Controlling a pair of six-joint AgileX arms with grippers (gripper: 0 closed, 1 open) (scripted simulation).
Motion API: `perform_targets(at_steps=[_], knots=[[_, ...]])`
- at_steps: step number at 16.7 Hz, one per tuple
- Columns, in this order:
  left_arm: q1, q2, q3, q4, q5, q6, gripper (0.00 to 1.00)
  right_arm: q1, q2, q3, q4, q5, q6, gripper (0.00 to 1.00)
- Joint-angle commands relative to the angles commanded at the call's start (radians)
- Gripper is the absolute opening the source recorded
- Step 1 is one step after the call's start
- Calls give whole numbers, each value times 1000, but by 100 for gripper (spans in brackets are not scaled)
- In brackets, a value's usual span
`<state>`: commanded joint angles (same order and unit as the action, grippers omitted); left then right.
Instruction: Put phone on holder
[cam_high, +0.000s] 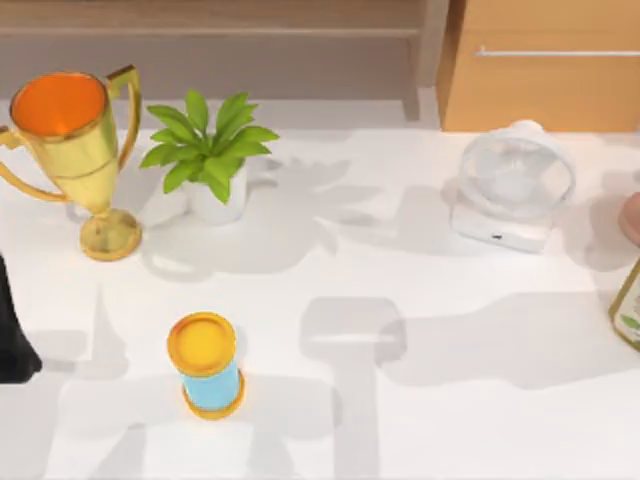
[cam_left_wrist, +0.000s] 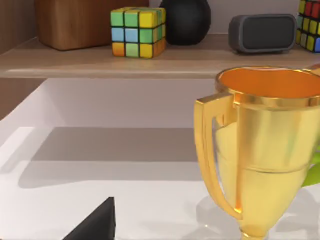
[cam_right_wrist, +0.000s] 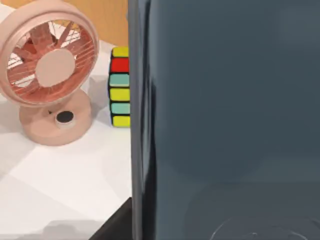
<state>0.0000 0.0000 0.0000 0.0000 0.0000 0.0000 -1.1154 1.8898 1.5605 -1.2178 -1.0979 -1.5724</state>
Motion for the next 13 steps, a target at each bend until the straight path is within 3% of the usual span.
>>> perform_targets(at_steps=[8,13], knots=[[0,0,0,0,0,0,100,-13,10,-14,-2,-25,-23,0],[0,0,0,0,0,0,100,15,-45,-89,136,26,85,0]])
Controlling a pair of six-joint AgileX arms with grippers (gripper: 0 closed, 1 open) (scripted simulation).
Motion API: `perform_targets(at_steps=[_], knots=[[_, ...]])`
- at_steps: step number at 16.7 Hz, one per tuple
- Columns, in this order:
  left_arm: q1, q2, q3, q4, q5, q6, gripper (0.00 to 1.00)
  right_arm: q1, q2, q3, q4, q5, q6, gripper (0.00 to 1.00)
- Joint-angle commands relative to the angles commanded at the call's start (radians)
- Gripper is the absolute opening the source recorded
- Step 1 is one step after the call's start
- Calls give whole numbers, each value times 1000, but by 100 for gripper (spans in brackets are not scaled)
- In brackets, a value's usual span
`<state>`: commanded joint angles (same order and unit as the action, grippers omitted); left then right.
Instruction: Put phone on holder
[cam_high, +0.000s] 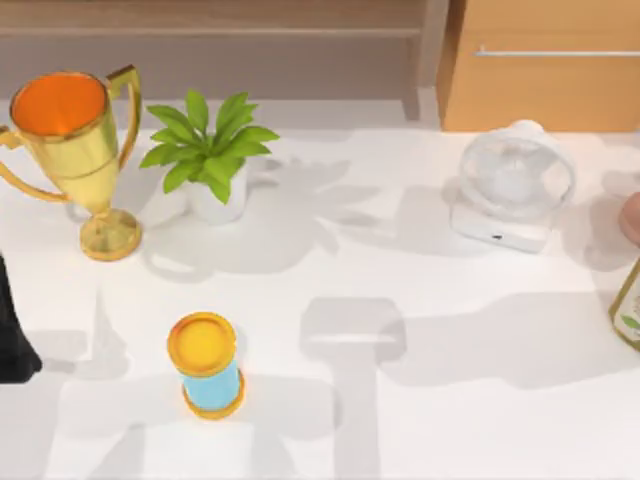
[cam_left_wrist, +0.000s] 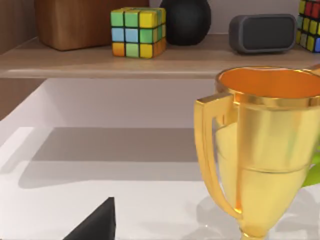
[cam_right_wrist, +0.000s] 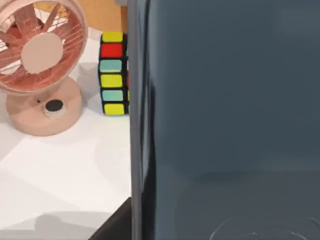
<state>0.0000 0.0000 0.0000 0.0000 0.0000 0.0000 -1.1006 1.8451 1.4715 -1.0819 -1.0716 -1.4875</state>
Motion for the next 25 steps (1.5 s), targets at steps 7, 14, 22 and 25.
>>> perform_targets(at_steps=[7,14,22,25], knots=[[0,0,0,0,0,0,100,86,8,-77,221,-28,170,0],[0,0,0,0,0,0,100,91,17,-80,233,-39,178,15],[0,0,0,0,0,0,100,91,17,-80,233,-39,178,75],[0,0,0,0,0,0,100,91,17,-80,233,-39,178,98]])
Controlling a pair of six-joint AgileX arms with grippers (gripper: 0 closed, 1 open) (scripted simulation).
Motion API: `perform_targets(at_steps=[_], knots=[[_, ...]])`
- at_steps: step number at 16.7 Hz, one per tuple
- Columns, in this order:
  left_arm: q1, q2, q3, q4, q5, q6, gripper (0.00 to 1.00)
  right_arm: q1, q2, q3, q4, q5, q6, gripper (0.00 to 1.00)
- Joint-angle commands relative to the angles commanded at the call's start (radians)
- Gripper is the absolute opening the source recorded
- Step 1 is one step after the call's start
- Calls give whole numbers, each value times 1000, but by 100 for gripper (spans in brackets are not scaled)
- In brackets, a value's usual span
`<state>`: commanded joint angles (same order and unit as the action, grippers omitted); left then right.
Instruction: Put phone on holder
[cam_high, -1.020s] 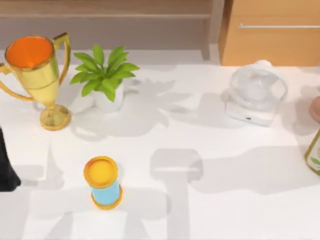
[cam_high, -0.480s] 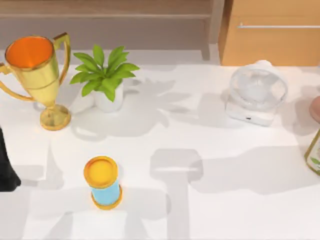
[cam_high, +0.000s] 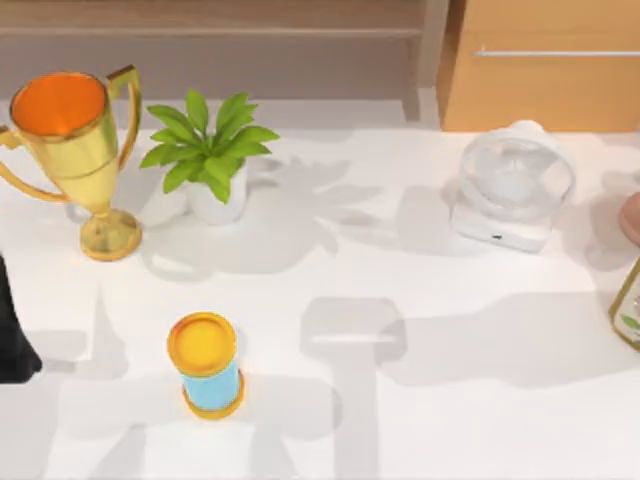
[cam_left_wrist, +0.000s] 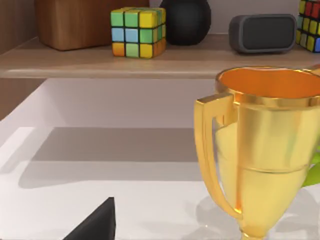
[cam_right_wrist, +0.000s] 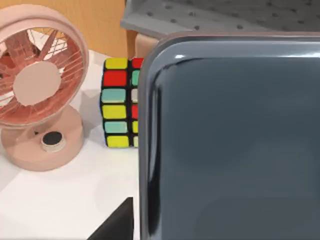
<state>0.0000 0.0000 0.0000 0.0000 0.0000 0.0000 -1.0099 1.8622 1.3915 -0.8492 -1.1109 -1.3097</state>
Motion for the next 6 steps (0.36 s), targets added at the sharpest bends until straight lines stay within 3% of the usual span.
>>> perform_targets(at_steps=[6], knots=[[0,0,0,0,0,0,100,0,0,0,0,0,0,100]])
